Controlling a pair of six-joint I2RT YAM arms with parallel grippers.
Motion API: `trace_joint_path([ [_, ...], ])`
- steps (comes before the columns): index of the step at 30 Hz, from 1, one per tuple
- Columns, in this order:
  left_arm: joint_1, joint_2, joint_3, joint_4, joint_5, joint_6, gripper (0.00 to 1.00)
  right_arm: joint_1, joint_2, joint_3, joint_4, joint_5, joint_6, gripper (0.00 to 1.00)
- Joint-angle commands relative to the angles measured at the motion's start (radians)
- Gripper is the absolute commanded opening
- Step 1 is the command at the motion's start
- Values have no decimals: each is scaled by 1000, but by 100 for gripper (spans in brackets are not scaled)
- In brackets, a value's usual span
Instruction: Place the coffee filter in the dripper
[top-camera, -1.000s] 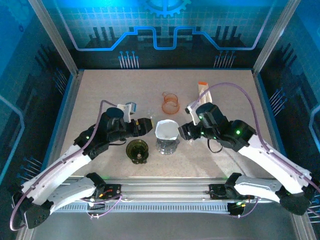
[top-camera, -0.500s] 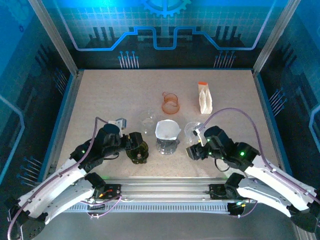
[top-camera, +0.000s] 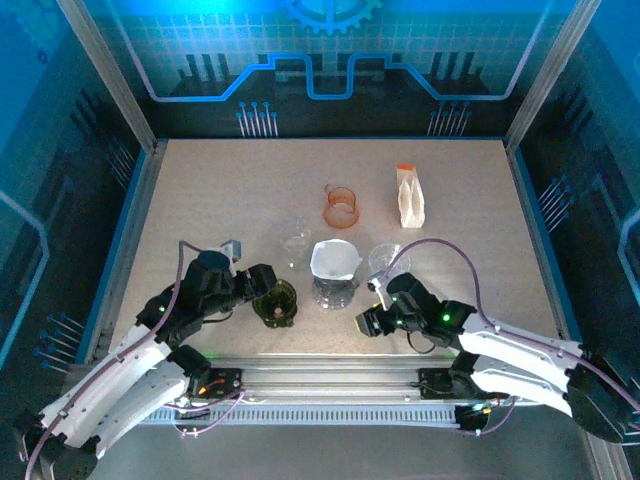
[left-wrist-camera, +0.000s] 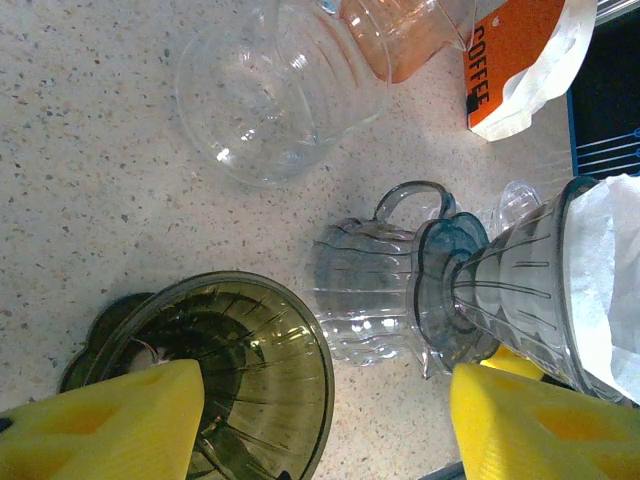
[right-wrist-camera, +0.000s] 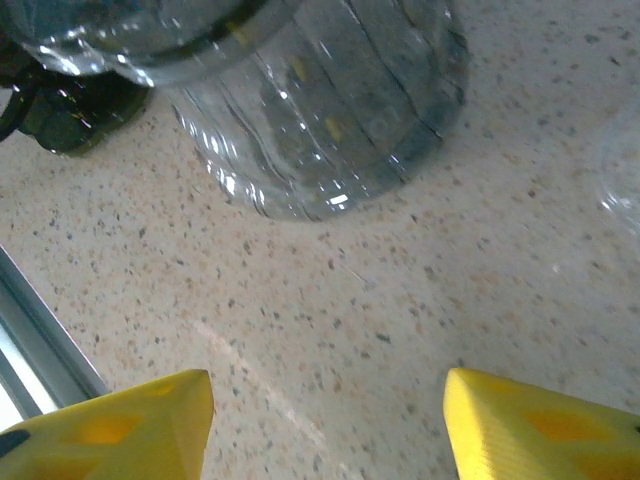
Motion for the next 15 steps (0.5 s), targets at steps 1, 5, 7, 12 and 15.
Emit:
trace_joint_path([
  [1, 8, -12, -6, -16, 19, -18, 67, 13, 57, -13, 184, -29, 10, 63],
  [5, 11, -18, -7, -15, 19, -20, 67, 11, 138, -23, 265, -26, 11, 60],
  [7, 13, -18, -6, -16, 21, -18, 67, 5, 178, -23, 297, -38, 12, 57],
  [12, 15, -17, -1, -24, 23, -16, 67, -12, 228, -44, 381, -59, 33, 55],
  [15, 14, -18, -1, -27, 26, -16, 67, -16, 219, -62, 402, -62, 42, 55],
])
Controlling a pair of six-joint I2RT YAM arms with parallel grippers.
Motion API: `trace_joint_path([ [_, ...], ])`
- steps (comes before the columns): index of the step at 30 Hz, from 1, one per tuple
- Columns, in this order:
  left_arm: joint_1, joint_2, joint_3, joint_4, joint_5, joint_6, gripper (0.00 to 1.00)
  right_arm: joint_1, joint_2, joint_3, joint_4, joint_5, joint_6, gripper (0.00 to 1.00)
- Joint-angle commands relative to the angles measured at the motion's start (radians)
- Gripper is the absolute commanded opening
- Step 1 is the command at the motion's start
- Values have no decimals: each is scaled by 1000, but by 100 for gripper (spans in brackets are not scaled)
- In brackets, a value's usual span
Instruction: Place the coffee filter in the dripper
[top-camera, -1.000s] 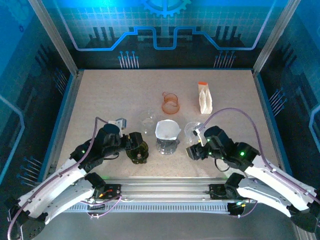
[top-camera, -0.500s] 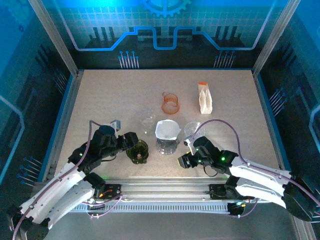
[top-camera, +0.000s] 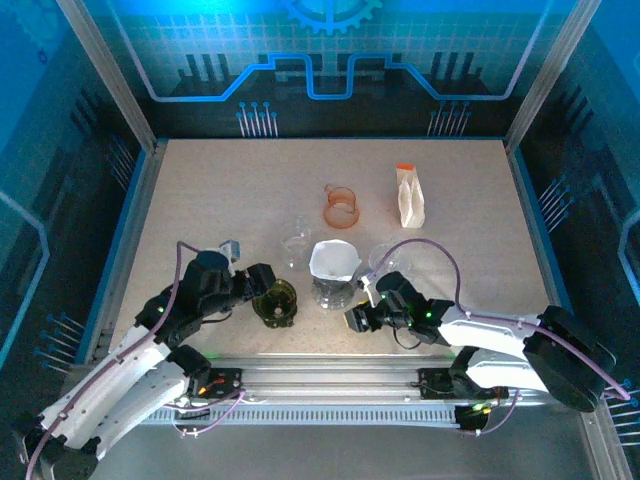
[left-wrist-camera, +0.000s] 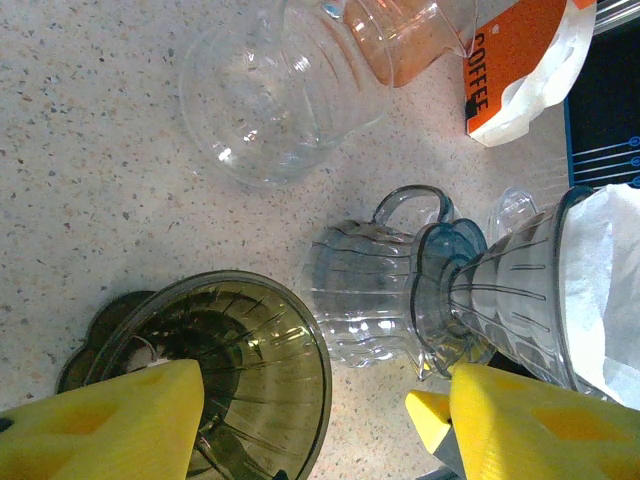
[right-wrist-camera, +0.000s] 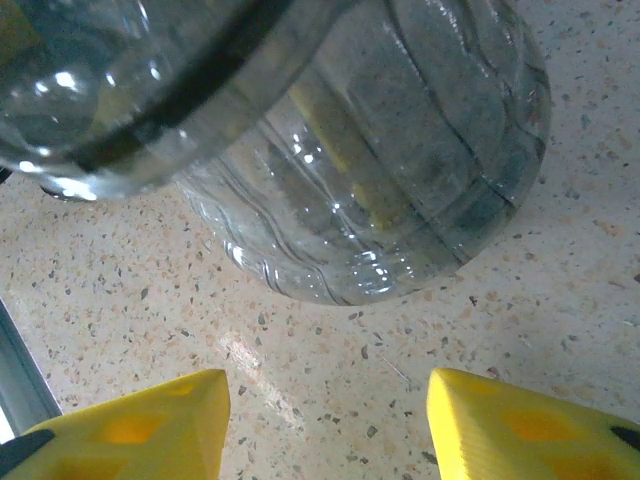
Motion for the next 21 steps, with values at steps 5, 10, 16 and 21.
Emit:
trace_joint_path([
  [5, 9, -11, -2, -21, 26, -4, 67, -40, -30, -42, 78, -40, 48, 55],
  [10, 10, -12, -1, -18, 29, -4, 67, -113, -43, -76, 124, -134, 100, 55],
  [16, 9, -12, 1, -18, 30, -3, 67, -177, 13, -69, 184, -251, 144, 54],
  [21, 9, -14, 5, -28, 27, 1, 67, -203, 95, -66, 273, -307, 172, 47],
])
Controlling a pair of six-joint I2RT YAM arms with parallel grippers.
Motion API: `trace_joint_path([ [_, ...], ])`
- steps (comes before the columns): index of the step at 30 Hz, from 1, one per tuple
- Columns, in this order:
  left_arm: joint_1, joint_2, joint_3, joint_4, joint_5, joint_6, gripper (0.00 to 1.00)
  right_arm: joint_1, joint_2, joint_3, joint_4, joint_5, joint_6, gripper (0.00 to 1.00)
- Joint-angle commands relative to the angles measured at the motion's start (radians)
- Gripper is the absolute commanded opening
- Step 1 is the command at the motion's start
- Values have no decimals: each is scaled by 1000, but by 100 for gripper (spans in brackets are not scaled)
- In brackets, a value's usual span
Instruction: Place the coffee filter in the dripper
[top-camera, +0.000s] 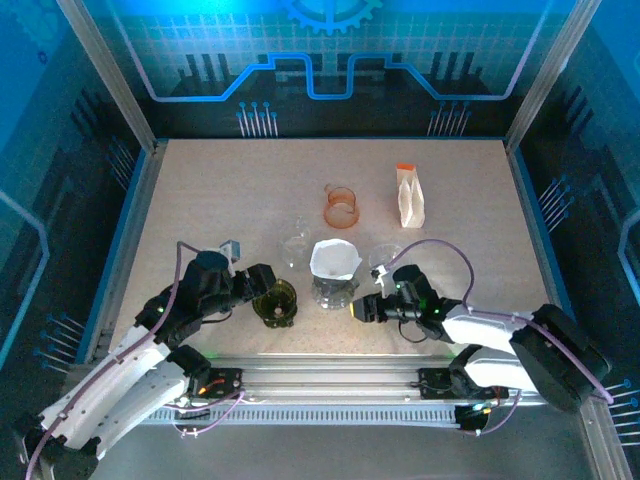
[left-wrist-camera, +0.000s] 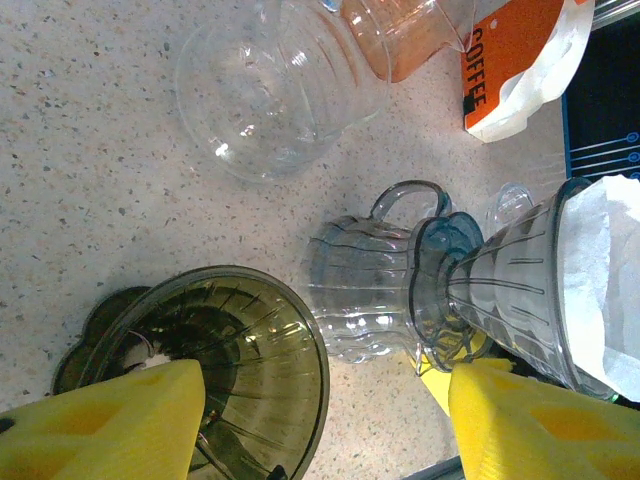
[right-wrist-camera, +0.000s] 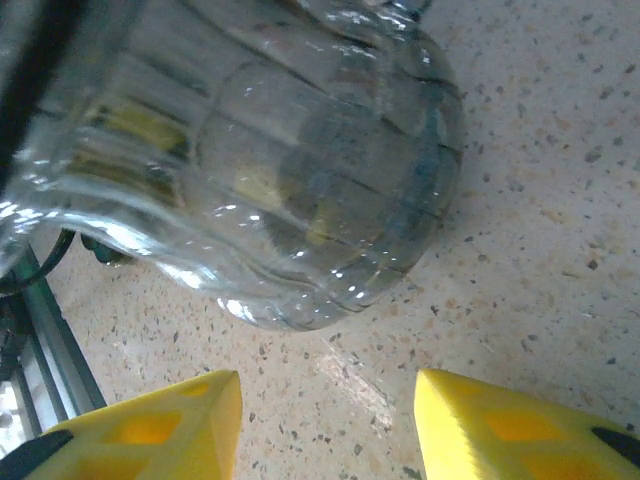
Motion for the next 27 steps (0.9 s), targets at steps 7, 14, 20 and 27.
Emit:
trace_joint_path([
  [7, 13, -12, 10, -31, 15, 7, 67, -11, 122, 10, 208, -91, 78, 38],
  [14, 16, -13, 10, -32, 15, 7, 67, -9, 183, 34, 251, -87, 96, 32],
  [20, 18, -15, 14, -35, 16, 7, 67, 13, 182, 75, 203, -50, 79, 30],
  [27, 18, -24, 11, -40, 15, 5, 67, 32, 207, 118, 172, -23, 66, 29],
])
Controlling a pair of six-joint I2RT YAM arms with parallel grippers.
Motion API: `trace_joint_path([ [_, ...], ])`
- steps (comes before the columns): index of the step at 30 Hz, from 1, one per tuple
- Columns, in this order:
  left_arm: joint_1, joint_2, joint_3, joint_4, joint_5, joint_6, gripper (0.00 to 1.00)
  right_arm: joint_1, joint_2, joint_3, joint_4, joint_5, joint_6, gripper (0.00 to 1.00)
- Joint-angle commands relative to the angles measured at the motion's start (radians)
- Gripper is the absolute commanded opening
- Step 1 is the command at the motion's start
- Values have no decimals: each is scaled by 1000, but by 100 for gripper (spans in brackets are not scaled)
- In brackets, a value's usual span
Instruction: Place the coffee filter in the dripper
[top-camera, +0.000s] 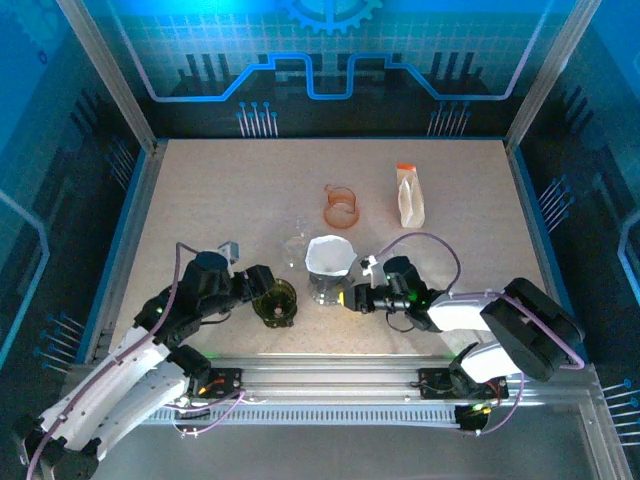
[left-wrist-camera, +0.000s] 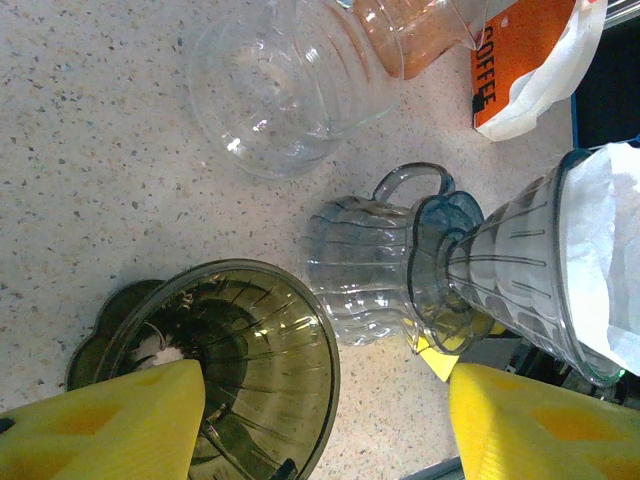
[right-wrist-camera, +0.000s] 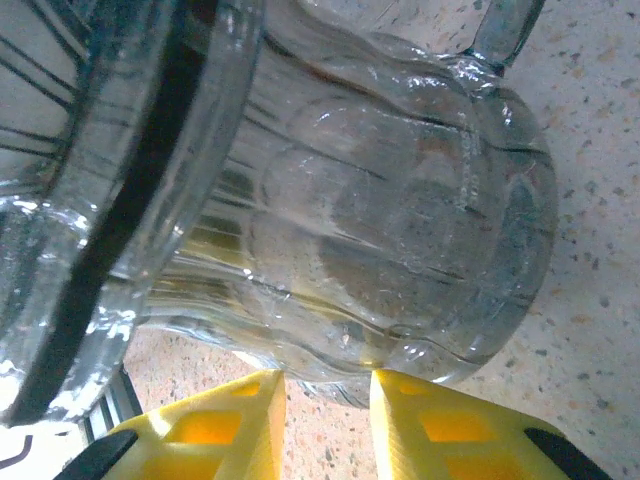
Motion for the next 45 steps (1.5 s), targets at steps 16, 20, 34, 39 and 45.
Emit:
trace_joint_path([
  [16, 13, -38, 19, -45, 4, 11, 67, 53, 177, 176, 7, 32, -19, 27],
  [20, 14, -49, 22, -56, 0, 13, 66, 53, 229, 216, 19, 23, -18, 27],
  [34, 20, -102, 34, -114, -39, 13, 66, 73, 412, 386, 33, -12, -11, 26],
  [39, 22, -118, 42, -134, -49, 13, 65, 77, 470, 451, 19, -27, -15, 26],
  [45, 23, -130, 49, -151, -54, 11, 65, 88, 545, 541, 7, -45, -12, 26],
])
